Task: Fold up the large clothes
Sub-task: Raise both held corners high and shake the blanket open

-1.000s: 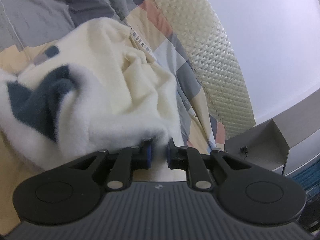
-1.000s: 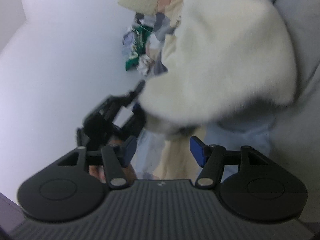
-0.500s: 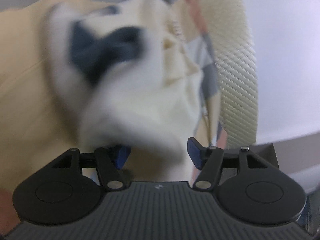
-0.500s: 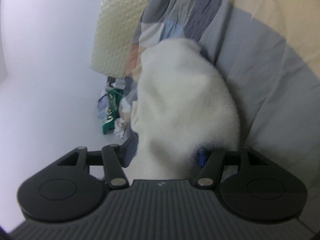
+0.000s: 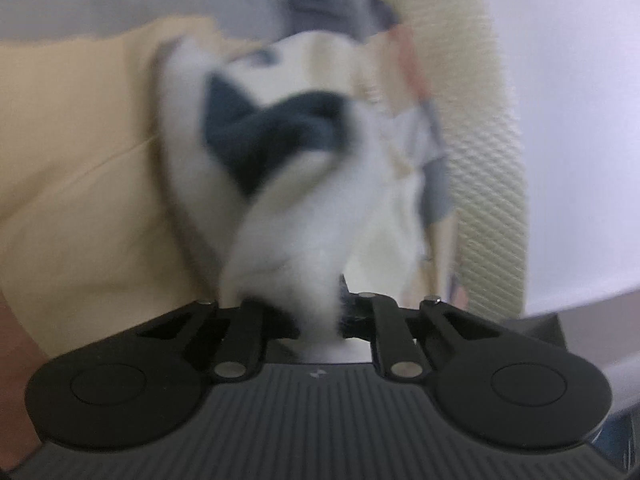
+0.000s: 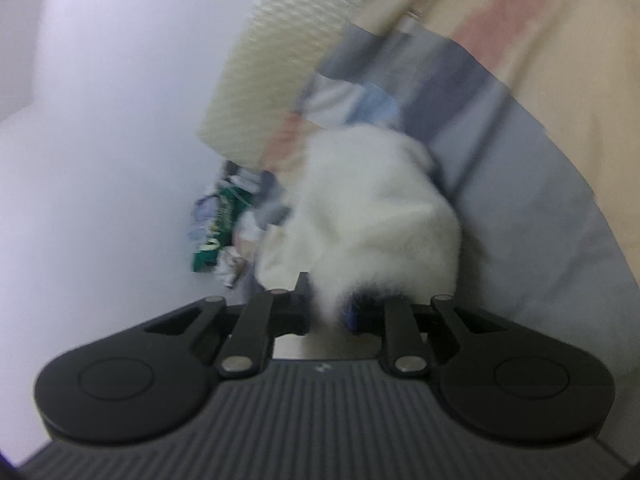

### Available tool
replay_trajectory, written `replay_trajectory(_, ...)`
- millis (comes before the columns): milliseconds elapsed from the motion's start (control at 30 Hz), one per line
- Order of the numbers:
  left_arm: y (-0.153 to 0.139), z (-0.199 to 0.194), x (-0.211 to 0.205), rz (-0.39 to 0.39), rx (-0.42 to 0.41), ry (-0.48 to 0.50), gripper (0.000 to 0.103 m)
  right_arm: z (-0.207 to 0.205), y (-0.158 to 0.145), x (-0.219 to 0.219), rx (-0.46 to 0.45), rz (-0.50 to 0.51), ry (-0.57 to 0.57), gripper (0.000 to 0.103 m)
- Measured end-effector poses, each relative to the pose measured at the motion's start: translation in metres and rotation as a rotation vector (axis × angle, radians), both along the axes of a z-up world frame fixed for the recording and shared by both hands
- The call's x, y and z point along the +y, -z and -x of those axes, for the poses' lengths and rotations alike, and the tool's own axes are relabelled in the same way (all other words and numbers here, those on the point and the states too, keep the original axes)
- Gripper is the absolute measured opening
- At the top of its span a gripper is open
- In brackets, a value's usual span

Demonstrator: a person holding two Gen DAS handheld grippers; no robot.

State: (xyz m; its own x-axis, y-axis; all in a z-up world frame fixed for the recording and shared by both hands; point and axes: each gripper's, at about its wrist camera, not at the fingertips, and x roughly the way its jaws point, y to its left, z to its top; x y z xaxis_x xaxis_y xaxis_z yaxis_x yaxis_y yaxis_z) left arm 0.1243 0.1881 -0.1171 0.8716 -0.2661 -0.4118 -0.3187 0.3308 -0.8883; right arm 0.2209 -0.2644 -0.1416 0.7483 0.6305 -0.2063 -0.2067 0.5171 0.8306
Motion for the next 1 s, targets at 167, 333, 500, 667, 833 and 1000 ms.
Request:
replay_trajectory(167, -0.061, 0.036, -0.003, -0.145, -0.224, 0.050, 0.014, 0.026, -0.045, -0.002, -0.169, 0.062, -0.022, 0.016)
replay_trajectory(333, -0.111, 0.066, -0.003, -0.211, -0.329, 0.075, 0.014, 0.049, -0.105, -0.003, -0.302, 0.098, -0.034, 0.015)
replay_trajectory(500, -0.180, 0.098, -0.002, -0.298, -0.448, 0.091, 0.014, 0.073, -0.179, -0.002, -0.436, 0.133, -0.034, 0.014)
replay_trajectory(667, -0.268, 0.130, -0.008, -0.382, -0.563, 0.096, 0.014, 0.101, -0.259, -0.003, -0.559, 0.154, -0.044, 0.014)
replay_trajectory(833, -0.368, 0.152, -0.006, -0.448, -0.683, 0.088, 0.014, 0.129, -0.347, -0.002, -0.695, 0.163, -0.056, 0.014)
replay_trajectory(1000, -0.451, 0.150, -0.013, -0.550, -0.755, 0.077, 0.014, 0.138, -0.428, 0.000, -0.800, 0.179, -0.038, 0.015)
